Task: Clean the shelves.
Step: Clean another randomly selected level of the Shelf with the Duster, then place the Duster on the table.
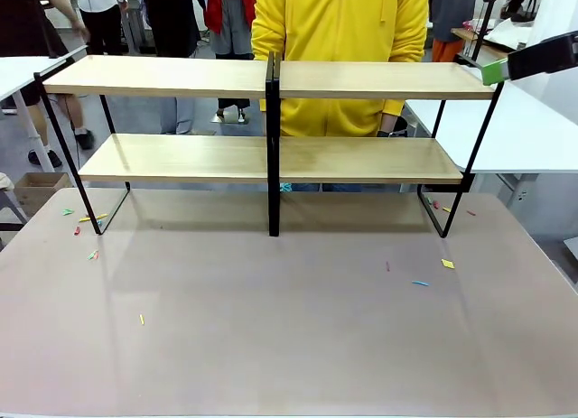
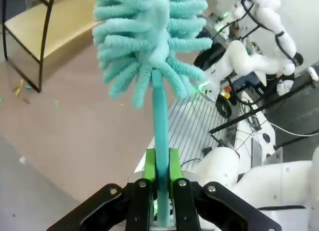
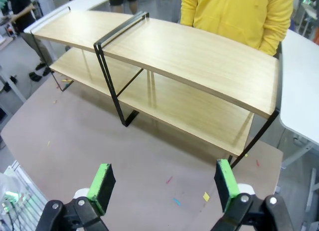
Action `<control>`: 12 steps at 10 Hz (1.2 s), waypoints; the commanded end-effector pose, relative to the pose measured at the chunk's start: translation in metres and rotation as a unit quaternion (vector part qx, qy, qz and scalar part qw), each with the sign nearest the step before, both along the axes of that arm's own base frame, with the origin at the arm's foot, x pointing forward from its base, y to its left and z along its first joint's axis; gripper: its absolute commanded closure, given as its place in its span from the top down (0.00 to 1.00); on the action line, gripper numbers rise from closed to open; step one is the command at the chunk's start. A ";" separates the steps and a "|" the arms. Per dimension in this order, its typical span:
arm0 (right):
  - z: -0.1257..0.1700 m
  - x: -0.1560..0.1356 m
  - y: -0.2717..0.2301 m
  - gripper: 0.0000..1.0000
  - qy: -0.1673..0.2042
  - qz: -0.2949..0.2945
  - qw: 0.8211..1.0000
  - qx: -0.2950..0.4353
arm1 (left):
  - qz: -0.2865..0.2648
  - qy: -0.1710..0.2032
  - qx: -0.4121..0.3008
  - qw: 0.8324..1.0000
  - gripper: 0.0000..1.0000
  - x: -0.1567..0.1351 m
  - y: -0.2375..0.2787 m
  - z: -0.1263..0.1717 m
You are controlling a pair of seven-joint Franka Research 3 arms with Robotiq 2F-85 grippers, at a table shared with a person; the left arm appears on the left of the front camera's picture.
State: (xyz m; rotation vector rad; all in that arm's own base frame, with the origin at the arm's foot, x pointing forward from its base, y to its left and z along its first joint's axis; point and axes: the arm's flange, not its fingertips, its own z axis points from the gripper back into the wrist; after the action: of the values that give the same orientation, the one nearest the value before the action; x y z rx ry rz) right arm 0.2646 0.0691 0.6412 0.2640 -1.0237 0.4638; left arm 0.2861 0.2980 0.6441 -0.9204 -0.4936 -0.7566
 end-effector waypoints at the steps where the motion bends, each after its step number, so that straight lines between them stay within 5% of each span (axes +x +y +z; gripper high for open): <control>1: 0.001 0.000 -0.001 1.00 0.000 0.000 1.000 0.003 | -0.070 -0.051 0.026 0.996 0.12 -0.019 -0.011 -0.001; 11: 0.000 0.000 0.000 1.00 0.000 0.000 1.000 0.000 | -0.064 -0.045 0.027 0.997 0.12 -0.020 -0.012 -0.001; 12: -0.012 0.003 0.005 1.00 0.075 0.022 0.995 0.055 | -0.173 0.028 0.096 0.980 0.12 0.011 -0.040 -0.002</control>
State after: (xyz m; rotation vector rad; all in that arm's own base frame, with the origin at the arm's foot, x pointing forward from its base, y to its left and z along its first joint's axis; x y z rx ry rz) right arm 0.2654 0.0712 0.6359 0.3062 -0.9832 0.4544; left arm 0.2750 0.2743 0.6372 -0.8718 -0.4065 -0.9602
